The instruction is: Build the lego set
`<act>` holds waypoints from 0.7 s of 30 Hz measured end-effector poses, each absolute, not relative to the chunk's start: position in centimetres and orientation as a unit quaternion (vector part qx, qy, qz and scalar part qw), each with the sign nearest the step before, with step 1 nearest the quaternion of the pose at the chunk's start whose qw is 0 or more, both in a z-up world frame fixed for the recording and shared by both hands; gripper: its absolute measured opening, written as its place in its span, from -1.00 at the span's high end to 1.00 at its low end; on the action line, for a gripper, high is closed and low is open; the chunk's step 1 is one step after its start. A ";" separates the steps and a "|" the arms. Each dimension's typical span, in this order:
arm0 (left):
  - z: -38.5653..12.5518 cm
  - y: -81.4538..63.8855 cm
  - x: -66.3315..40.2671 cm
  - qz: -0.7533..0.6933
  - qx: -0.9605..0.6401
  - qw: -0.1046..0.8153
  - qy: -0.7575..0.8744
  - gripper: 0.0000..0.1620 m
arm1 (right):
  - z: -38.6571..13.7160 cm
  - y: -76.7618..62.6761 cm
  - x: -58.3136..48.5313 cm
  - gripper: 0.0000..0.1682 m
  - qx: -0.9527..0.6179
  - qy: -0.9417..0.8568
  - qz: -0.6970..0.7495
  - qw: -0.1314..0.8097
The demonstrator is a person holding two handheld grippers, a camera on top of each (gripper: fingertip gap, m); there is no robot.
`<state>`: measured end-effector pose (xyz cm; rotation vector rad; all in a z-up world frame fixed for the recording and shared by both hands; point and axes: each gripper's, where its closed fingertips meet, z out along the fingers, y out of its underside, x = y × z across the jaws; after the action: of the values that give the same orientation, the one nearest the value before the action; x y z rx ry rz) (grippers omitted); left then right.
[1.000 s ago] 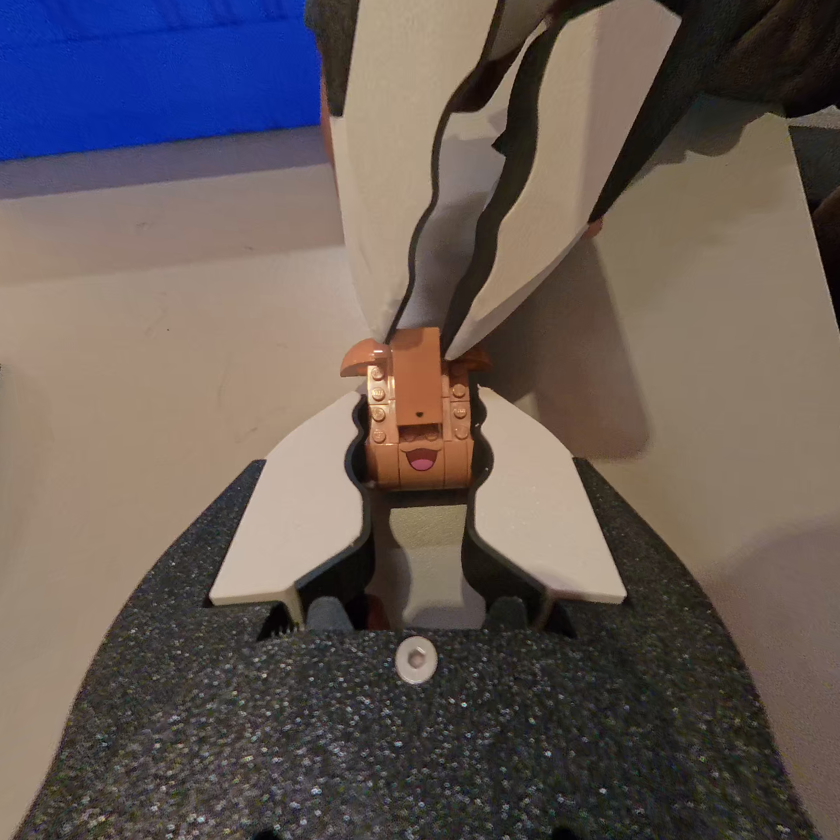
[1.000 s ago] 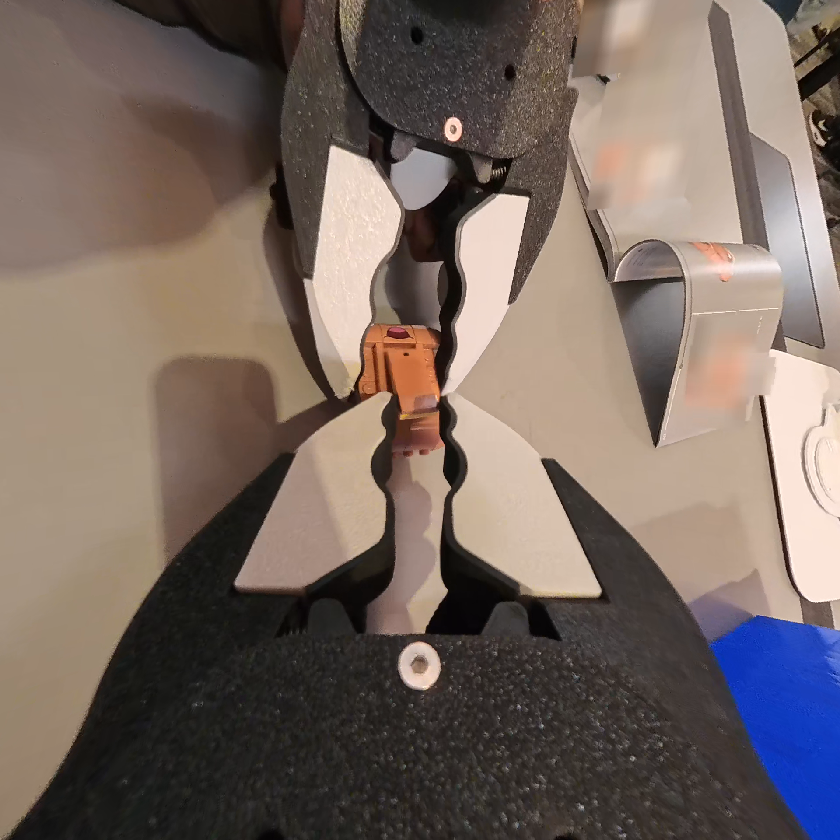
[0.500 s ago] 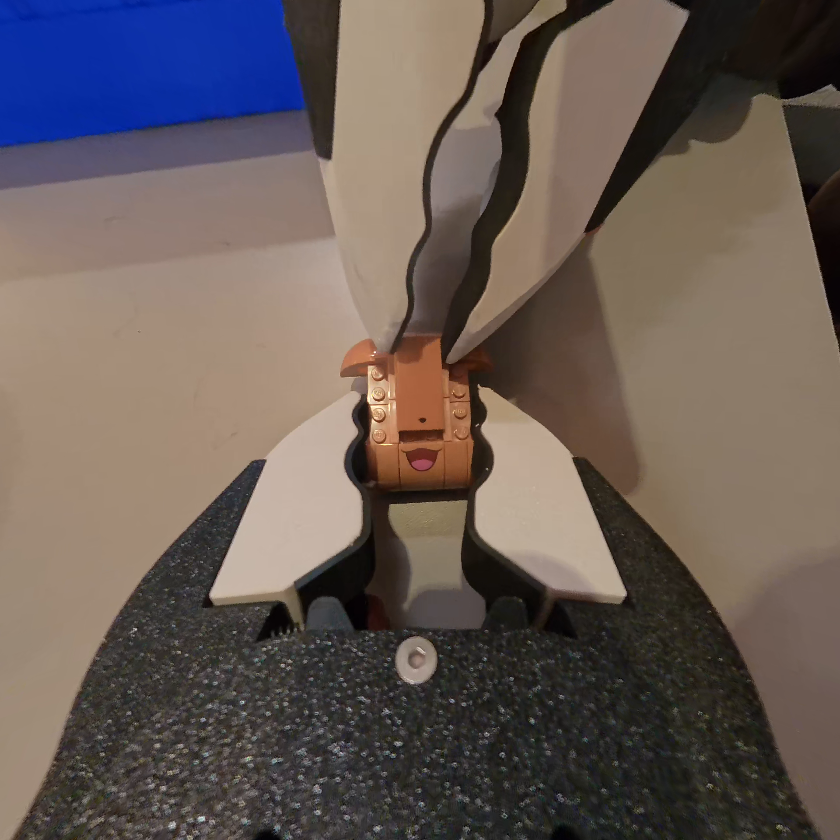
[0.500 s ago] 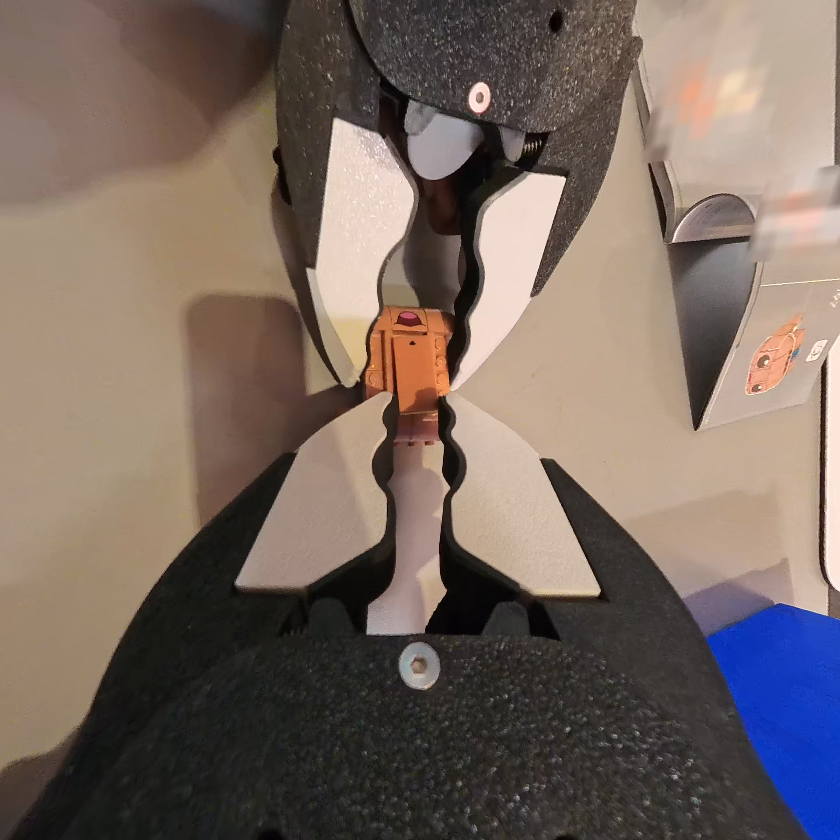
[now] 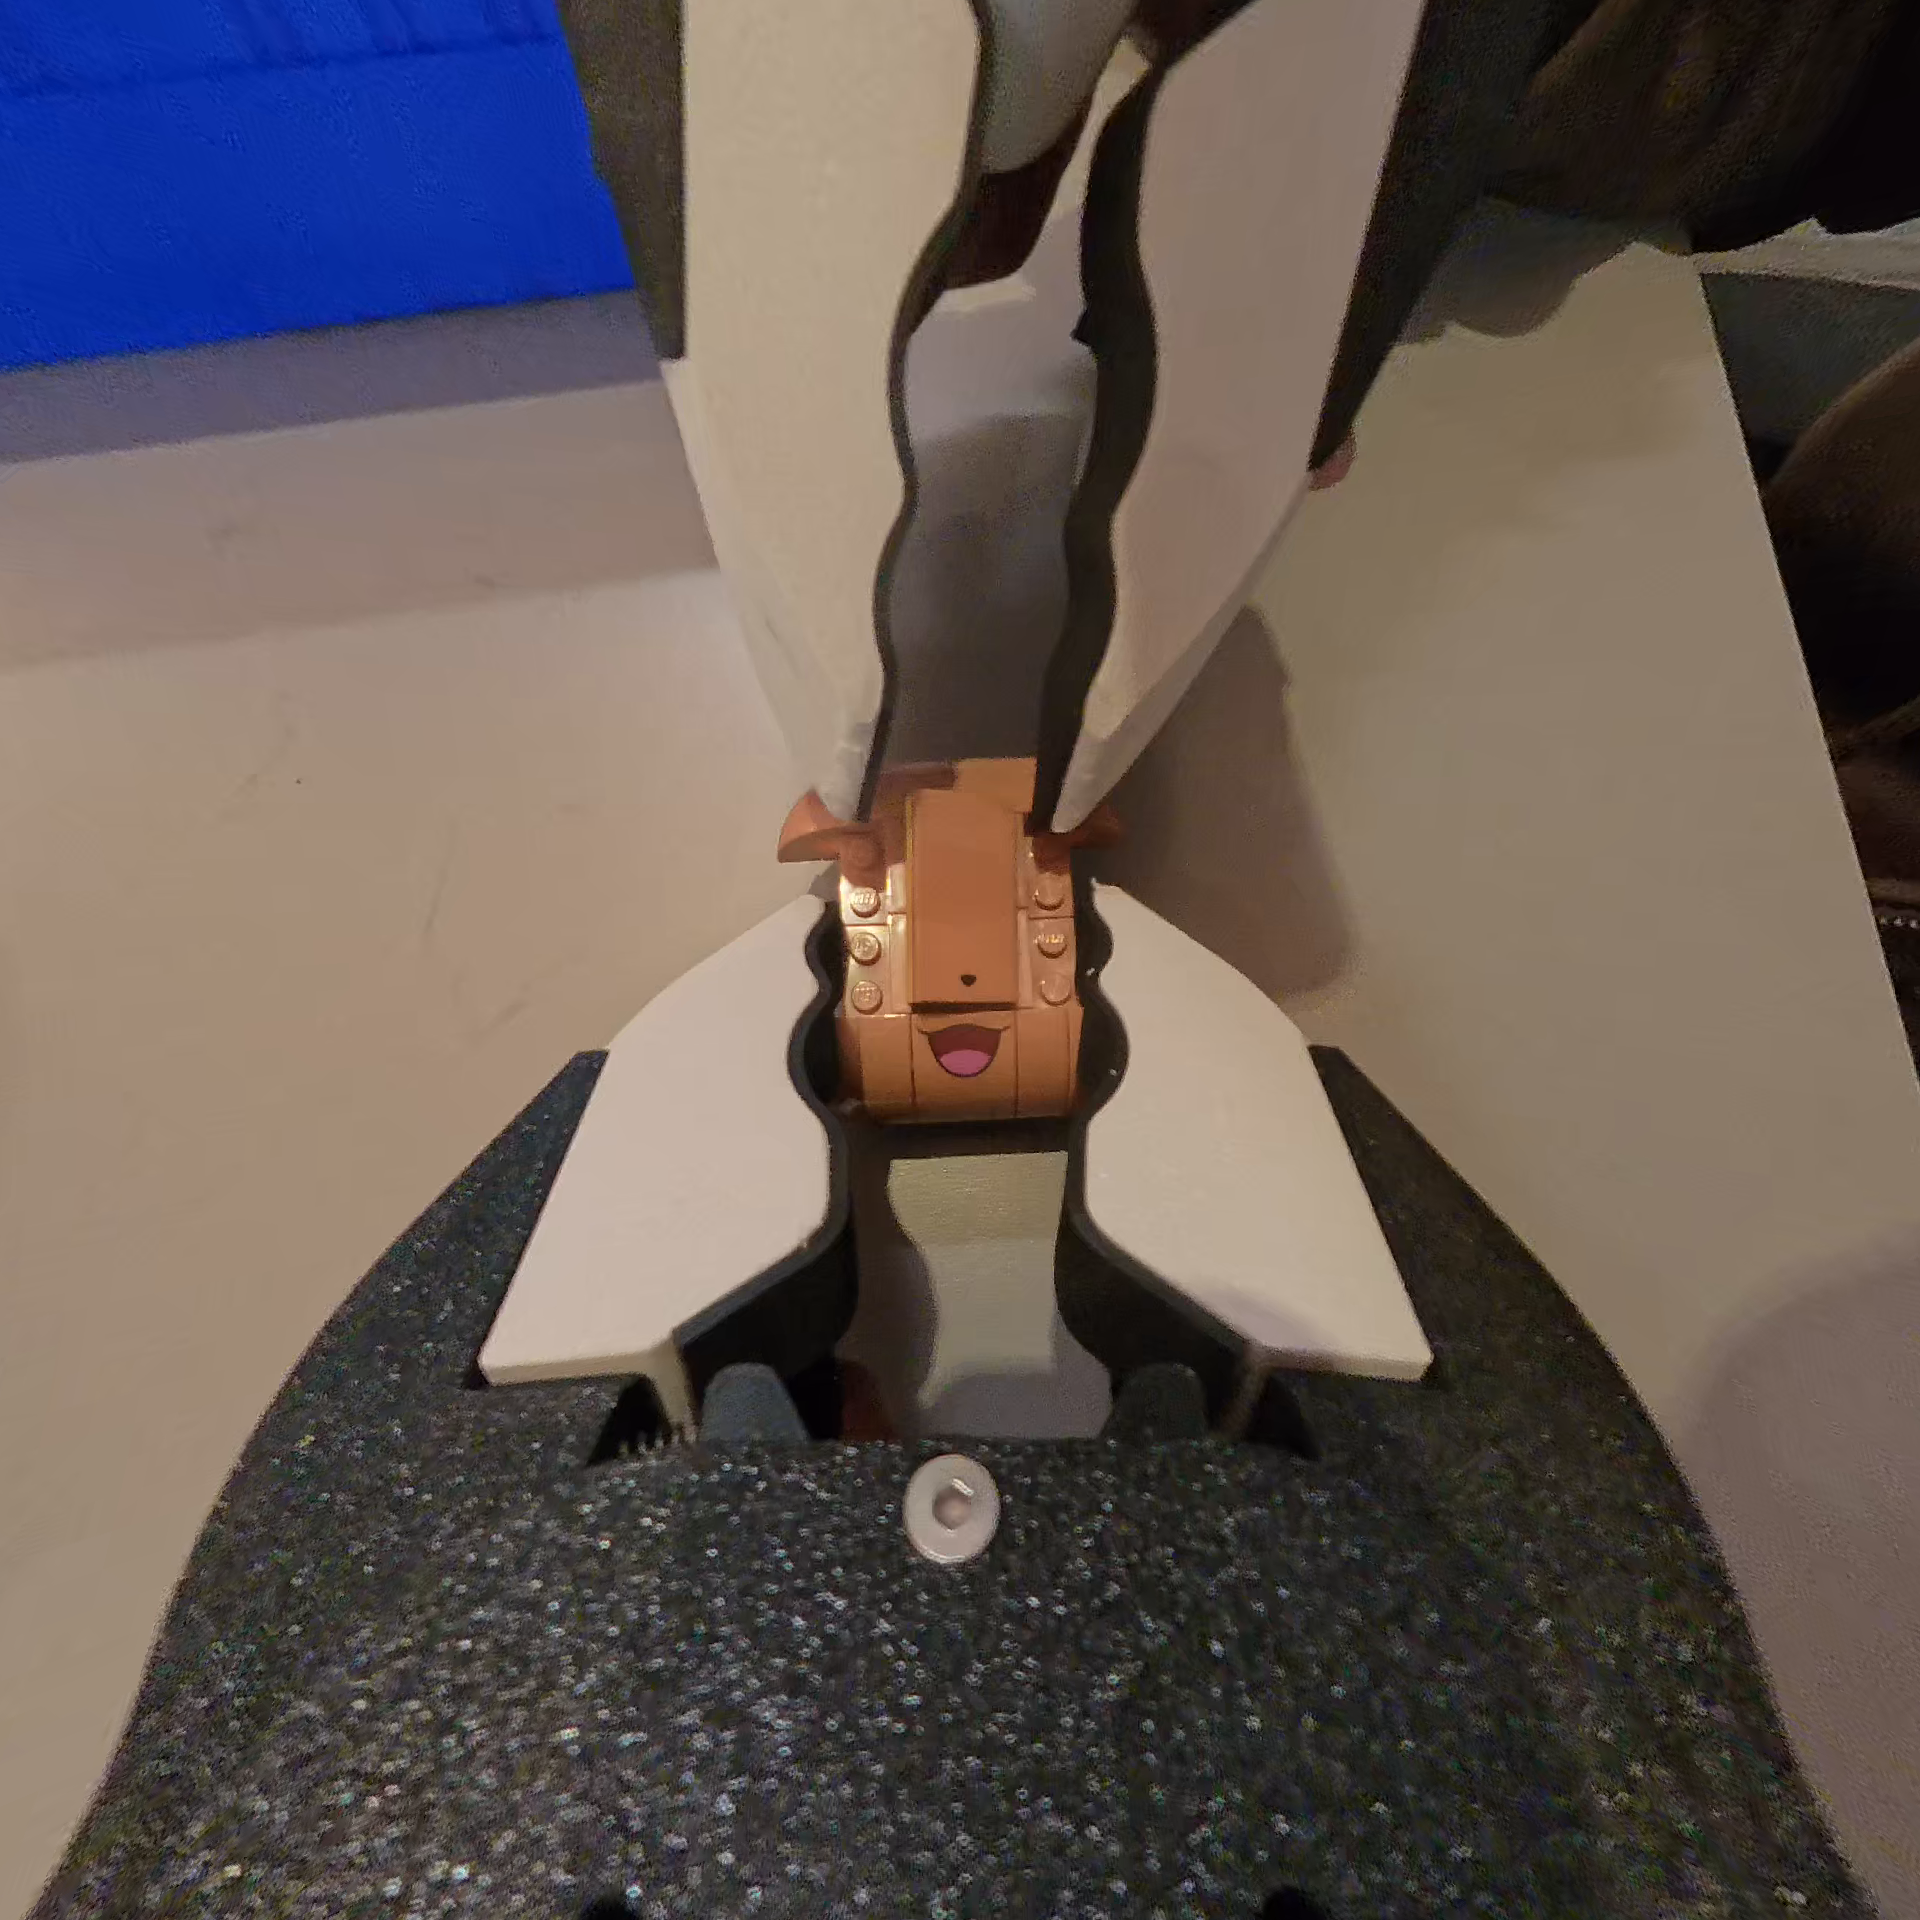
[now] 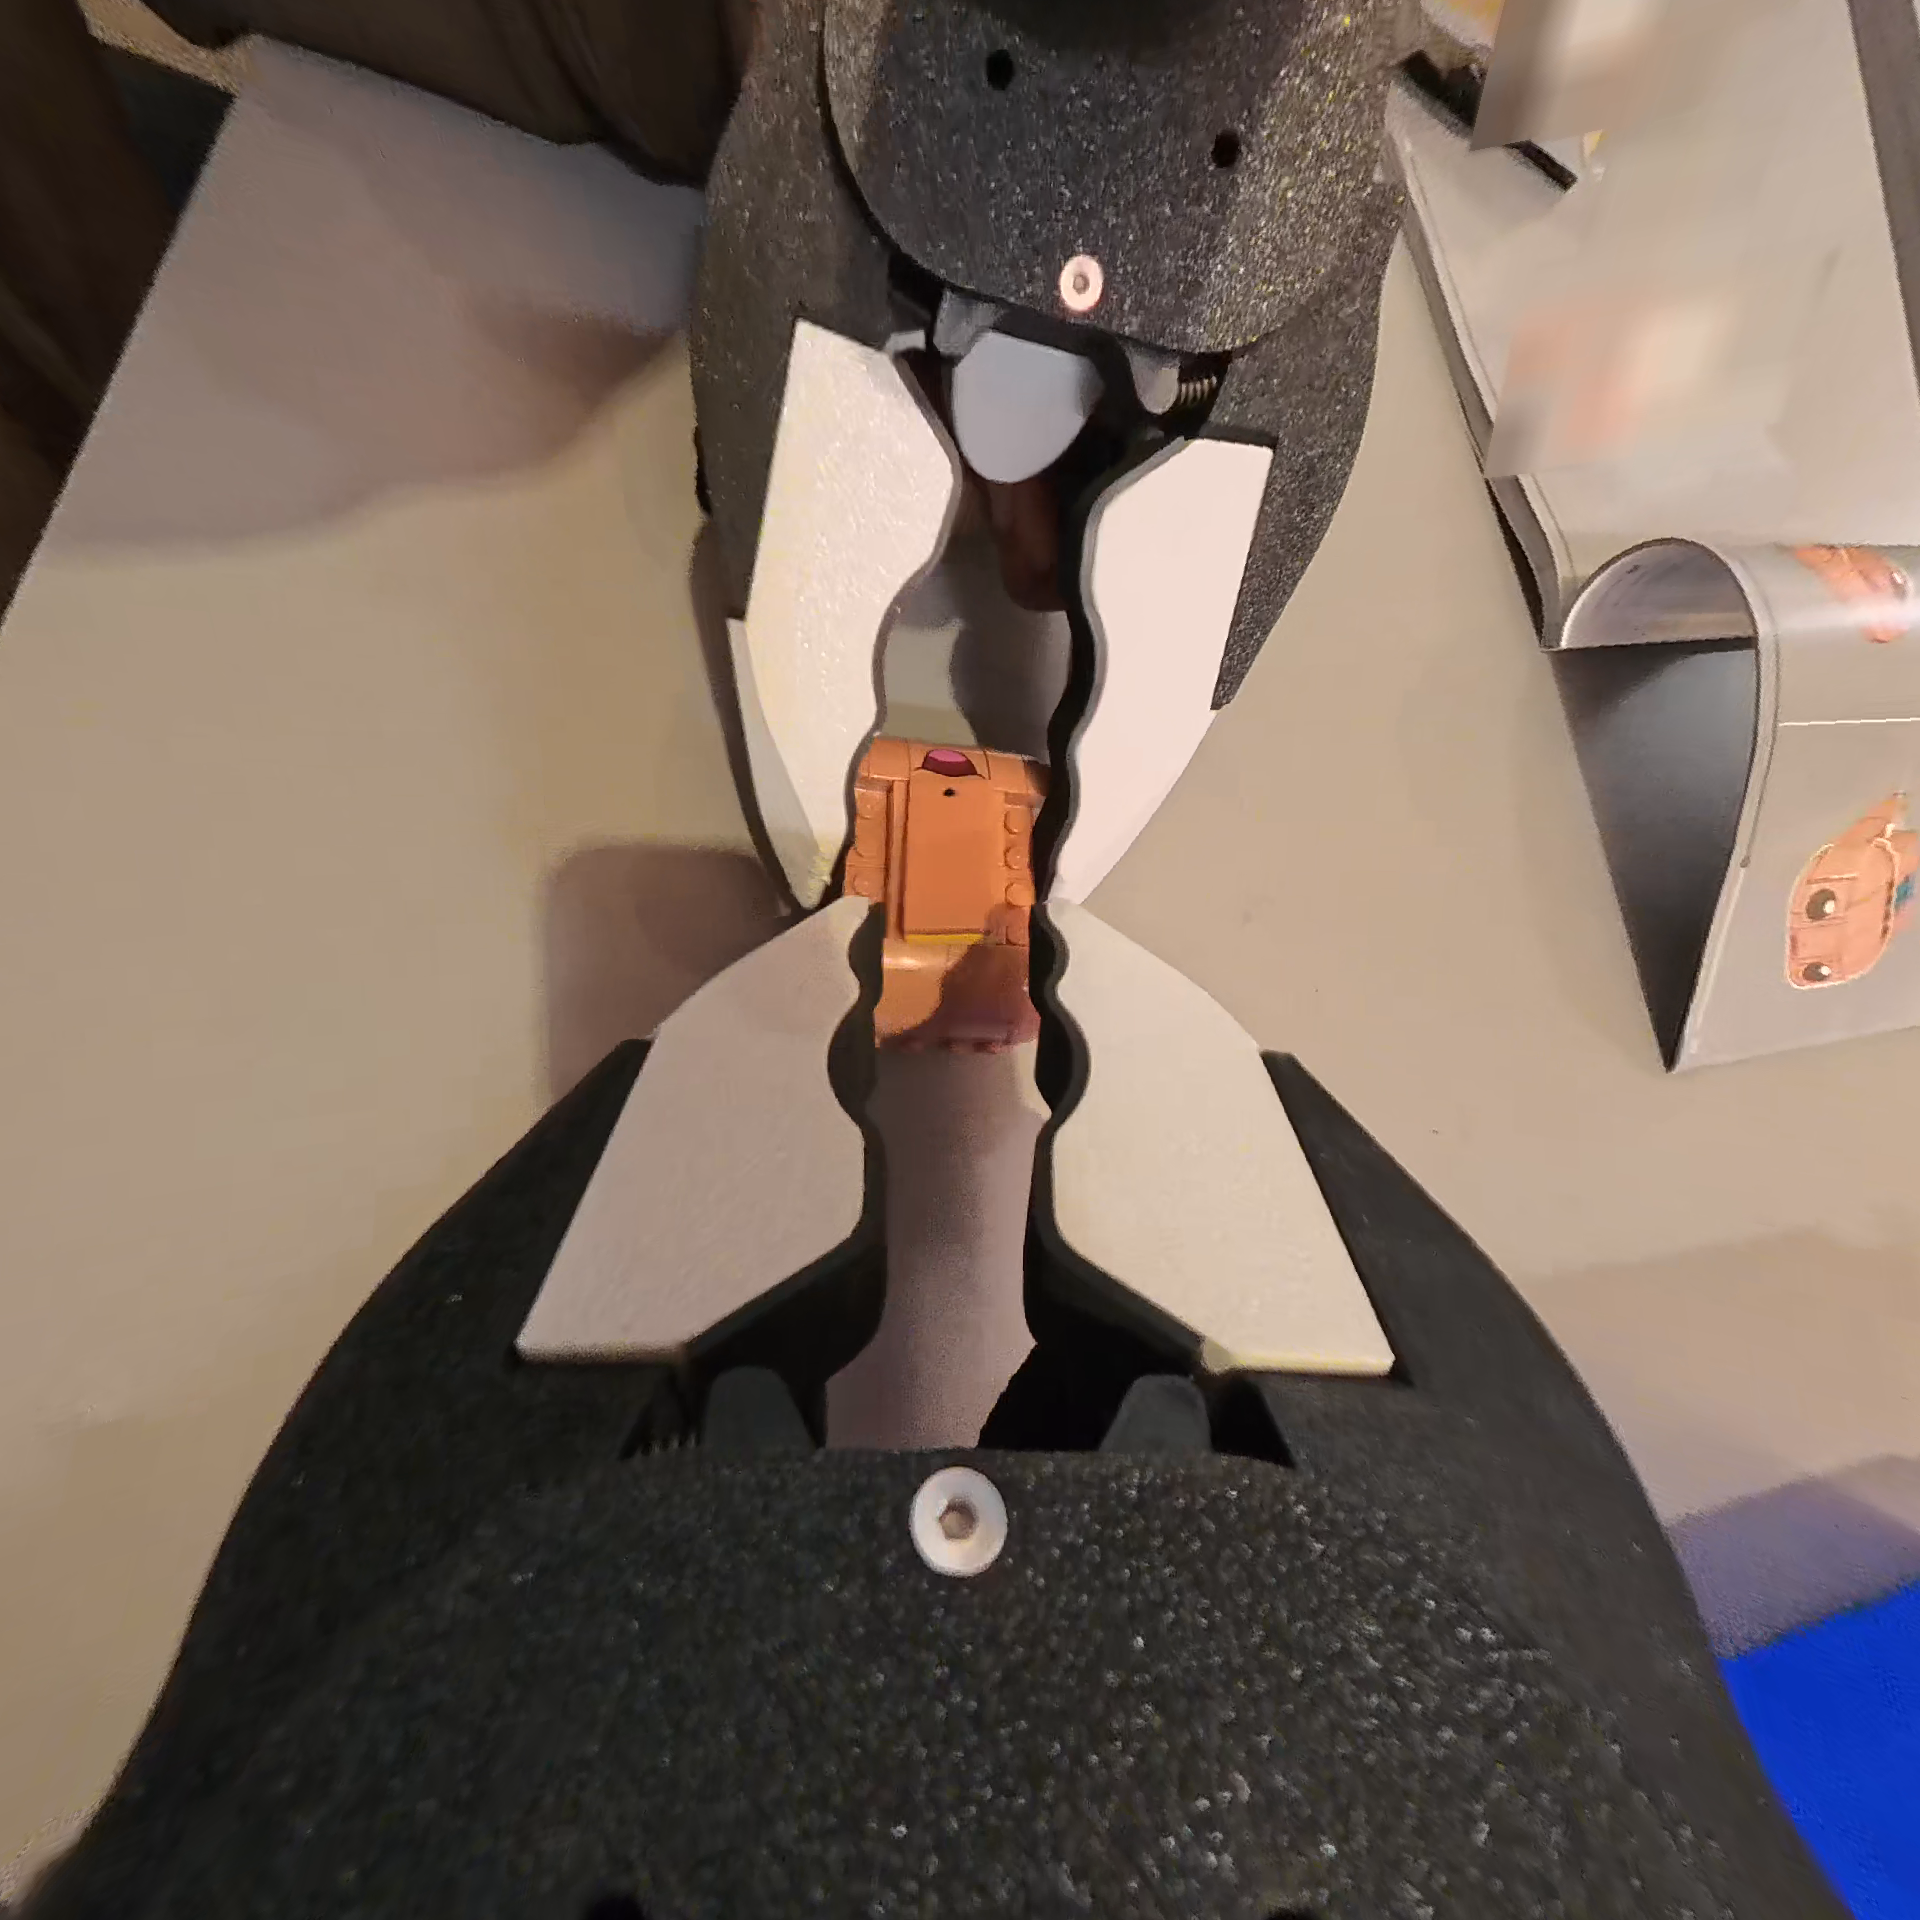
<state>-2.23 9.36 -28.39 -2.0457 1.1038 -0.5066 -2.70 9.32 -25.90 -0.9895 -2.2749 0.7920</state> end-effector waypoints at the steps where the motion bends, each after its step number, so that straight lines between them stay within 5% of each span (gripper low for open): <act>1: -28.4 9.3 -2.1 -0.198 -0.796 0.372 0.434 0.47 | -25.9 9.3 -2.7 0.70 -0.367 -0.841 0.299 0.262; 21: -28.7 8.7 -1.9 -0.193 -0.791 0.360 0.456 0.47 | -26.0 8.5 -2.2 0.82 -0.402 -0.845 0.303 0.180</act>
<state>-1.86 8.70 -28.73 -2.0381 1.1761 -0.4986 -2.21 8.46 -26.05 -1.1359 -2.3880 0.8566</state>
